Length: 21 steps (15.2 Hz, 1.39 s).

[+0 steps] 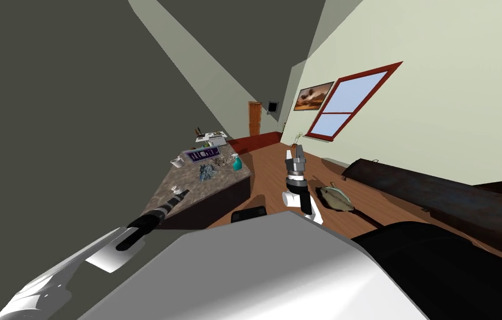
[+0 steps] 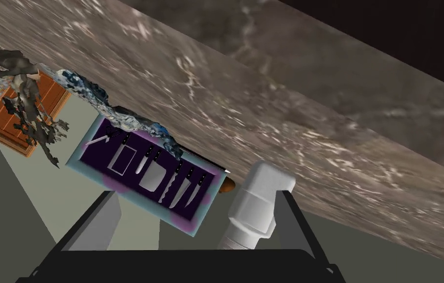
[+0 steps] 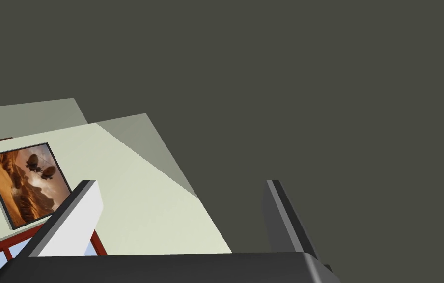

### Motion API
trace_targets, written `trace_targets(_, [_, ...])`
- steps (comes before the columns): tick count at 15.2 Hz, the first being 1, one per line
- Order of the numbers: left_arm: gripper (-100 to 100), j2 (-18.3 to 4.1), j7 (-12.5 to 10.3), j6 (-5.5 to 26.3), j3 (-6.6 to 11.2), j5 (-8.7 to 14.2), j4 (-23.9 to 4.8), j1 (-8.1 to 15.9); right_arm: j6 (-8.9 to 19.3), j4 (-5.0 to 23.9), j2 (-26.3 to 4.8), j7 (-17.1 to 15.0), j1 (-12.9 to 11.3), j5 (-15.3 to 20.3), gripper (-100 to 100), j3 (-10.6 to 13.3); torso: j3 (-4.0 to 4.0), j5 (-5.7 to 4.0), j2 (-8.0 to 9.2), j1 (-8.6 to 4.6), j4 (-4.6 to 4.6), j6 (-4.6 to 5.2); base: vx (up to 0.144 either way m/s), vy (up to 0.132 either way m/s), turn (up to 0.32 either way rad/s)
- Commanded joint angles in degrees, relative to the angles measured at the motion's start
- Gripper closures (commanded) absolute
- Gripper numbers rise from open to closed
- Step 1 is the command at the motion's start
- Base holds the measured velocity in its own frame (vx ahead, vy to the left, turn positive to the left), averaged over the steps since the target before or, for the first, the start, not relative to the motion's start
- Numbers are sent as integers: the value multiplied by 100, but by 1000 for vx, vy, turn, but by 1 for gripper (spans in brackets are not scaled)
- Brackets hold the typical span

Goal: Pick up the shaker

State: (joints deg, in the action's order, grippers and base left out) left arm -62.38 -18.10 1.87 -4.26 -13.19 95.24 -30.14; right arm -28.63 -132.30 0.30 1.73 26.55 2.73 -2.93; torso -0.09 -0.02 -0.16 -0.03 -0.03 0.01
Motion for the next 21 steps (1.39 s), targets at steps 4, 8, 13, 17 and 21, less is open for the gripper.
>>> trace_targets(4, [-100, -613, 244, 529, -96, 184, -139, -119, 0, 0, 0, 0, 0, 0, 0, 0, -4, 0, -6, 2, -1, 0, 69, -12, -63])
trace_targets(8, [-100, -1026, 453, 907, -182, 339, -233, -200, 0, 0, 0, 0, 1, 0, 0, 0, -9, 1, -16, 2, -4, 0, 86, -9, -68])
trace_targets(13, [-100, -1024, 514, 807, -161, 388, -490, -177, 0, 0, 0, 0, 0, 0, 0, 0, 4, 2, 8, 3, 1, 0, 35, -3, -53])
trace_targets(17, [-100, -924, 567, 630, -167, 413, -823, -76, 0, 0, 0, 0, -1, 0, 0, 0, 13, 1, 24, -2, 5, 0, -6, -16, -79])
trace_targets(21, [-100, -871, 590, 554, -166, 419, -972, -33, 0, 0, 0, 0, -1, 0, 0, 0, 14, 1, 25, -2, 5, -1, -3, -14, -65])
